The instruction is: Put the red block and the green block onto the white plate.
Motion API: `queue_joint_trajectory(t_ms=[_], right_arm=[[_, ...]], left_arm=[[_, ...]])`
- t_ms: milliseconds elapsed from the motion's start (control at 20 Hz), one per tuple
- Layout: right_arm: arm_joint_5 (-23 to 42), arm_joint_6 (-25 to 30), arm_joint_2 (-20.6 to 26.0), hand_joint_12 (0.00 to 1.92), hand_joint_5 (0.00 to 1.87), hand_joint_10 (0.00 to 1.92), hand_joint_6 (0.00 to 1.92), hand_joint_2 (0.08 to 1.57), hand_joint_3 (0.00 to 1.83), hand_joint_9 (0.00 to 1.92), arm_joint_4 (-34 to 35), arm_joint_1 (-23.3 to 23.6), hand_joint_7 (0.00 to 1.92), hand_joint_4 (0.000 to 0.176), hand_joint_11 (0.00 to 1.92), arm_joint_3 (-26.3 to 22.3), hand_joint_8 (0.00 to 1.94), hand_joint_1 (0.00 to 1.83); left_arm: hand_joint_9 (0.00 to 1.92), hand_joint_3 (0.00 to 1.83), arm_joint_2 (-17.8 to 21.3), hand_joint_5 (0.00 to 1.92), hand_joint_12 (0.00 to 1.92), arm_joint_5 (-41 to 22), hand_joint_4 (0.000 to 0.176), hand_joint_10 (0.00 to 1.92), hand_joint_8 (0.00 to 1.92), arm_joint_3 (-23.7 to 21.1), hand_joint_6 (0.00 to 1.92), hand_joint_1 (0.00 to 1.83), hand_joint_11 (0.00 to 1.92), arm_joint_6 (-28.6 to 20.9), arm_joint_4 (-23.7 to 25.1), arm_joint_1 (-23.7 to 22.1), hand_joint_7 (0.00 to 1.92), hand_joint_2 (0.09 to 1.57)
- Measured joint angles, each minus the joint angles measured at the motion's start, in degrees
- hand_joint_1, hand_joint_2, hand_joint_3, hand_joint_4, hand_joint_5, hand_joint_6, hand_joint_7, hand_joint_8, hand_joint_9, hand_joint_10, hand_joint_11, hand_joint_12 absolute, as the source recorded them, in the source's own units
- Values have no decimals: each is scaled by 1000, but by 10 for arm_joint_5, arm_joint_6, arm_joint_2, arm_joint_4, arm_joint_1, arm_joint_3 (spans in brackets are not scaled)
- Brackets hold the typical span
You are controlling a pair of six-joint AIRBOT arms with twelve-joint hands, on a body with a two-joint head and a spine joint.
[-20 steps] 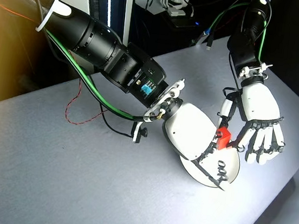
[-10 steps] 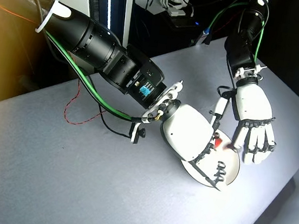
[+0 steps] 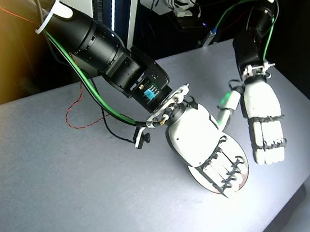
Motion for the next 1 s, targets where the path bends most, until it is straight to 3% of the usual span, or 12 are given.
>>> queue_joint_trajectory(t_ms=[50,150,200,250,350,400,500,650,750,1000], right_arm=[[-16,12,10,0,27,0,9,1161,3,0,-1,10,11,0,0,0,4,0],[-62,34,35,0,26,0,7,1158,1,0,-40,24,14,0,0,0,5,0],[-84,93,54,0,34,0,9,1163,3,0,-130,24,23,0,0,-6,8,0],[-92,148,68,0,38,0,10,1161,2,0,-209,24,27,0,0,-12,9,0],[-84,294,96,0,24,0,2,1164,3,0,-420,16,15,0,0,-24,2,0],[-75,339,101,0,24,0,2,1164,3,0,-470,9,15,0,0,-24,2,0],[-58,433,120,0,31,0,5,1162,2,0,-598,-10,21,0,0,-23,4,0],[-26,581,141,0,43,0,8,1160,1,0,-761,-14,31,0,0,-12,7,0],[-3,671,148,0,21,0,0,1159,0,0,-869,-14,19,0,0,2,1,0],[37,770,153,0,55,0,10,1156,0,0,-987,-17,37,0,0,6,5,0]], left_arm=[[14,9,20,50,33,10,0,2,5,-17,4,0,2,-34,39,11,33,1229],[22,7,63,60,36,21,0,4,6,-44,7,0,11,-134,162,32,40,1230],[25,6,90,54,36,24,0,5,6,-61,4,0,7,-195,236,40,43,1230],[28,6,108,53,36,28,0,6,7,-73,3,0,4,-227,276,44,45,1230],[42,9,163,78,13,36,0,13,12,-104,12,0,28,-368,454,59,66,1246],[42,9,175,78,13,40,0,13,12,-111,12,0,28,-392,501,60,66,1246],[5,5,213,36,8,42,0,0,0,-132,0,0,13,-487,620,63,20,1243],[7,3,264,50,0,36,0,3,6,-154,7,0,0,-560,702,57,26,1240],[0,4,275,45,0,23,0,0,4,-159,4,0,0,-563,711,58,23,1244],[0,8,278,33,0,11,0,0,3,-168,4,0,0,-568,712,49,10,1259]])
